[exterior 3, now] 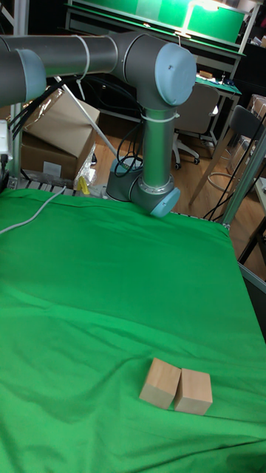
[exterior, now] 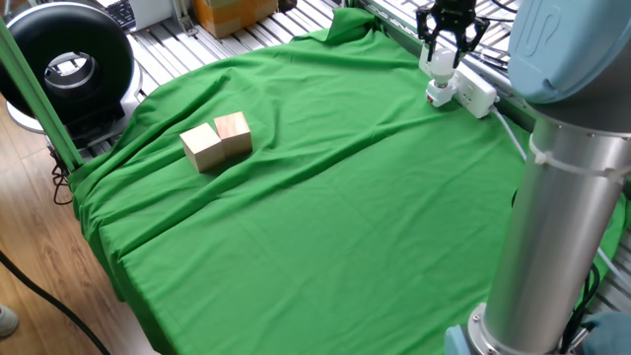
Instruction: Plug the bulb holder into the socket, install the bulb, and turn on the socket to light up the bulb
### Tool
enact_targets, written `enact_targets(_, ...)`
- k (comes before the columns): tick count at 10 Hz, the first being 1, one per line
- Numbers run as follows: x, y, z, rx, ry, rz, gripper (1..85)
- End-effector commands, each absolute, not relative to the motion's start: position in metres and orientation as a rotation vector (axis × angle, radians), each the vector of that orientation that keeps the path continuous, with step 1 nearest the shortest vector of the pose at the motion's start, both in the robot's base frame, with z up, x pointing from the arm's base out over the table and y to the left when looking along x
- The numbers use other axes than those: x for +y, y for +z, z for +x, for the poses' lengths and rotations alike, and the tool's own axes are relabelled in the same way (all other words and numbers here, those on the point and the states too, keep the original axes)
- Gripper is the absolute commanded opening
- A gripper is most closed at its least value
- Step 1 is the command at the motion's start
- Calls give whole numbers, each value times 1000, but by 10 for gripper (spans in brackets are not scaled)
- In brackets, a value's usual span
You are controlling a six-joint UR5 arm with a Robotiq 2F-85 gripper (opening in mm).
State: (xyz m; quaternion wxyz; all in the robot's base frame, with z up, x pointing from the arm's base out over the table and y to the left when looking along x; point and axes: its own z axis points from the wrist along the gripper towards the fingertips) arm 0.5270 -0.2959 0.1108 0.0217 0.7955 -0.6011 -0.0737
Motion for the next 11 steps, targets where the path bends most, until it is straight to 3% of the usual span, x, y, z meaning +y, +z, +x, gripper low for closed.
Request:
enact_targets(1,-294,116,531,-1946,-207,2420,10)
enact_targets(7,-301,114,547,-2033,-98,2376,10)
enact_targets(11,-284,114,555,-2099,-120,2411,10)
